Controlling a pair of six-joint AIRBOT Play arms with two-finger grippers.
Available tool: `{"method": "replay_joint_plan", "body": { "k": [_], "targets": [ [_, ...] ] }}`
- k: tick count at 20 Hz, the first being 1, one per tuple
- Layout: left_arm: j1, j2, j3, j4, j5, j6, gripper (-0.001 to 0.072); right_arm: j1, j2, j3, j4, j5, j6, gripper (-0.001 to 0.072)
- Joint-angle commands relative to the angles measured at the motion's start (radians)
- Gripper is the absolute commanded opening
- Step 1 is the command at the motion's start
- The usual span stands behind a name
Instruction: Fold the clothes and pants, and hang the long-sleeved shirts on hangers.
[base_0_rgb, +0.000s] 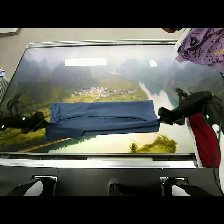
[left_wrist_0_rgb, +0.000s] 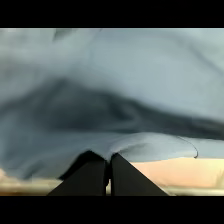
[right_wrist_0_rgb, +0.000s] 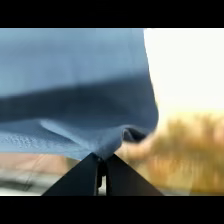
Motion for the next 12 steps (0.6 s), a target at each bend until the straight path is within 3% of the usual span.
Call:
{"method": "replay_joint_plan", "body": {
  "k": [1, 6, 12],
  "targets": [
    [-0.038, -0.225, 0.162, -0.002, 0.050, 0.040, 0.0021, 0.040, -0.138, 0.133, -0.052, 0.090, 0.036, 0.0023],
    [-0.058, -0.480, 0.379, -0.001, 0.051, 0.062, 0.0021, 0.040, -0.283, 0.255, -0.047, 0.098, 0.036, 0.0024],
    [-0.075, -0.663, 0.603, -0.001, 0.035, 0.077, 0.0021, 0.040, -0.336, 0.259, -0.031, 0.165, 0.043, 0.0024]
  ]
}}
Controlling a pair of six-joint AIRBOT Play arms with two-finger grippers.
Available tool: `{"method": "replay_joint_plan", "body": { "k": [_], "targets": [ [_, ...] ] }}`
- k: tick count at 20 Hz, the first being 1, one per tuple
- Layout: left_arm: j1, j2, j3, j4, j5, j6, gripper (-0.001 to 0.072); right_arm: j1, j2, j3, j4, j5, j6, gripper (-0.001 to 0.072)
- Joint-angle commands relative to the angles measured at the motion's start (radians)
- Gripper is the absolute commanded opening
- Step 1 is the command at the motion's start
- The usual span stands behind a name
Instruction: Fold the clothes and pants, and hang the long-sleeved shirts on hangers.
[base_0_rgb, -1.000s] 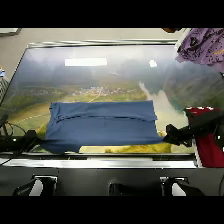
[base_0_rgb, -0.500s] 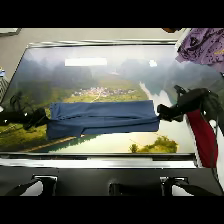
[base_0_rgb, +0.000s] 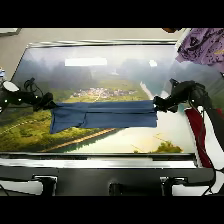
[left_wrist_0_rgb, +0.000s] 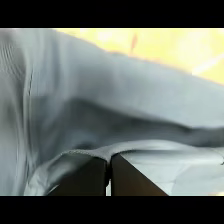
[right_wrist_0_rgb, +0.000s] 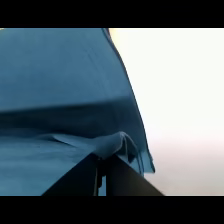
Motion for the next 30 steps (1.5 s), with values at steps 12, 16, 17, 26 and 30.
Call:
{"method": "replay_joint_plan", "body": {
  "k": [12, 16, 17, 26, 30],
  "targets": [
    [0.005, -0.175, 0.263, 0.050, -0.178, 0.009, 0.0341, -0.099, -0.054, 0.114, 0.085, -0.074, -0.037, 0.0468],
    [0.014, -0.088, 0.286, 0.220, -0.195, -0.034, 0.0341, -0.265, -0.103, 0.093, 0.334, -0.160, -0.155, 0.0555],
    [0.014, -0.071, 0.286, 0.234, -0.195, -0.035, 0.0342, -0.280, -0.131, 0.085, 0.397, -0.189, -0.197, 0.0561],
    [0.011, -0.047, 0.286, 0.233, -0.190, -0.043, 0.0341, -0.164, -0.283, 0.076, 0.485, -0.153, -0.245, 0.0624],
    [-0.002, -0.047, 0.286, 0.233, -0.187, -0.043, 0.0340, -0.079, -0.285, 0.076, 0.450, -0.094, -0.245, 0.0266]
  ]
}}
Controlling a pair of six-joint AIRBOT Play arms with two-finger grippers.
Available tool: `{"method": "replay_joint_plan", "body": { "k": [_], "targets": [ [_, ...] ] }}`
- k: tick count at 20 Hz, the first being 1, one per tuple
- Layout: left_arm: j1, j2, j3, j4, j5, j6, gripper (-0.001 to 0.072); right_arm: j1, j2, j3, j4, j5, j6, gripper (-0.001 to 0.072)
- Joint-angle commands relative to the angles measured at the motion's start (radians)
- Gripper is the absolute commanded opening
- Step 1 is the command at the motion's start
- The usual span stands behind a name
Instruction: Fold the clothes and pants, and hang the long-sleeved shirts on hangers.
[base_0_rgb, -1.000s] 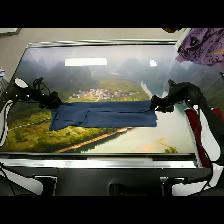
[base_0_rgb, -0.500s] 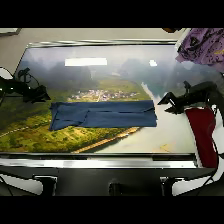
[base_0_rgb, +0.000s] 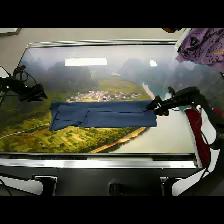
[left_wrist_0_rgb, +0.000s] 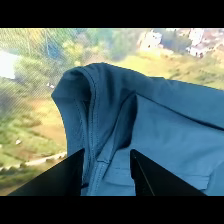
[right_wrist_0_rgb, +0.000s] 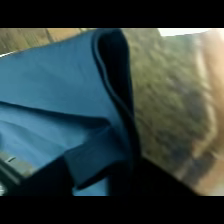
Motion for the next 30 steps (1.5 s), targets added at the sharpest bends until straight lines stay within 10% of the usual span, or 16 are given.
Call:
{"method": "replay_joint_plan", "body": {
  "k": [1, 7, 10, 20, 30],
  "targets": [
    [-0.012, 0.001, 0.001, 0.001, 0.005, -0.001, 0.0341, 0.060, -0.006, 0.001, -0.014, 0.042, -0.002, 0.0017],
    [-0.124, -0.021, 0.000, -0.230, 0.116, -0.009, 0.0316, 0.064, 0.166, 0.065, -0.212, -0.018, 0.196, 0.0023],
    [-0.269, -0.072, 0.001, -0.352, 0.200, -0.035, 0.0025, 0.064, 0.262, 0.157, -0.381, -0.145, 0.290, 0.0023],
    [-0.824, -0.300, 0.001, -0.806, 0.623, -0.061, 0.0024, 0.064, 0.363, 0.508, -0.695, -0.520, 0.432, 0.0024],
    [-1.018, -0.486, 0.132, -1.021, 0.784, -0.061, 0.0024, 0.064, 0.363, 0.605, -0.704, -0.543, 0.475, 0.0025]
  ]
}}
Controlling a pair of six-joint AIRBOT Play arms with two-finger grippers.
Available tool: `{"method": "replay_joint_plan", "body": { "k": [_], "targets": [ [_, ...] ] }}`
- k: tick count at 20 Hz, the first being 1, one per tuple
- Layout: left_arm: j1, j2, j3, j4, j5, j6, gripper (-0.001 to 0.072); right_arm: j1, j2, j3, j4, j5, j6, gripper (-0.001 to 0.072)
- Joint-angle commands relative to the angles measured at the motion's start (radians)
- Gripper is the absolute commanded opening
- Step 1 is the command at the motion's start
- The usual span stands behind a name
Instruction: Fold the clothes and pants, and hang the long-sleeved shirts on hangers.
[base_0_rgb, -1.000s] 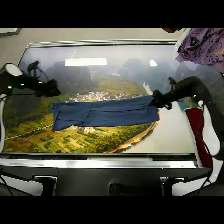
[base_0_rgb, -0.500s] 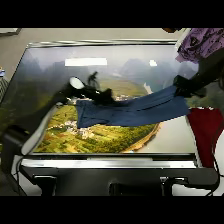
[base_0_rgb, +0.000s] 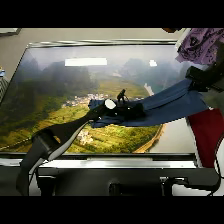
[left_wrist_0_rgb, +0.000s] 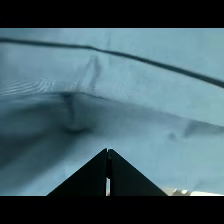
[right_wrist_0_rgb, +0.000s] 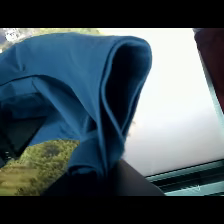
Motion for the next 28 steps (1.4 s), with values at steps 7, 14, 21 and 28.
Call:
{"method": "replay_joint_plan", "body": {
  "k": [7, 14, 21, 28],
  "targets": [
    [-0.013, -0.112, 0.165, -0.088, -0.081, 0.031, 0.0021, 0.001, 0.000, 0.013, -0.008, -0.002, 0.044, 0.0025],
    [0.285, 0.095, 0.165, 0.428, -0.459, -0.072, 0.0020, 0.021, -0.004, 0.013, 0.193, 0.140, 0.231, 0.0024],
    [0.583, 0.404, 0.165, 0.828, -0.738, -0.068, 0.0023, 0.359, -0.052, 0.012, 0.098, 0.275, 0.453, 0.0024],
    [0.715, 0.497, 0.165, 0.838, -0.807, -0.067, 0.0023, 0.621, -0.227, 0.012, 0.094, 0.447, 0.610, 0.0024]
  ]
}}
